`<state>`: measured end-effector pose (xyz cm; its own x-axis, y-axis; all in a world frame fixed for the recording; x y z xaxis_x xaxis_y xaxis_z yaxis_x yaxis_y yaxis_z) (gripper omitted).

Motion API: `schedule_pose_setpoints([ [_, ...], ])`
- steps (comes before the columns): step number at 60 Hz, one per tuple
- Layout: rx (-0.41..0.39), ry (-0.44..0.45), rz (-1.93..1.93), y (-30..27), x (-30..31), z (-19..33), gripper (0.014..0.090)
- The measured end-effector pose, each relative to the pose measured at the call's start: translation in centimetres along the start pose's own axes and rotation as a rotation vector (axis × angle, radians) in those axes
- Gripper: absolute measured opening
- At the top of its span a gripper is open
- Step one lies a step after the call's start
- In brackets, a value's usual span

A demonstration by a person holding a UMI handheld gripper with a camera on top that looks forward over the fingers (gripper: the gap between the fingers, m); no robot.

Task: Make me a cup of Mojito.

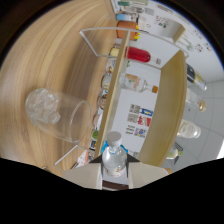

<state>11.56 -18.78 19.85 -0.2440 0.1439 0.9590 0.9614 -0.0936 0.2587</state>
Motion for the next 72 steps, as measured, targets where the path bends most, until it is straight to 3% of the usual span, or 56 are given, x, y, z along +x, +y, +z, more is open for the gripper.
schedule_pose_setpoints([
  [12, -0.027, -0.031, -0.24, -0.1, -1.0, 0.3, 0.034],
  [30, -0.004, -0.08, -0.117, -0.6, -0.8, -0.1, 0.0344],
  [38, 0.008, -0.118, 0.244, 0.0, 1.1, -0.8, 0.0344],
  [48, 0.145, -0.14, 0.855, -0.2, 4.2, -1.8, 0.0348],
  [62, 0.089, -0.316, 1.534, 1.0, -1.7, -0.7, 0.0348],
  [72, -0.009, -0.438, 1.676, 0.7, -8.9, 0.4, 0.0347],
])
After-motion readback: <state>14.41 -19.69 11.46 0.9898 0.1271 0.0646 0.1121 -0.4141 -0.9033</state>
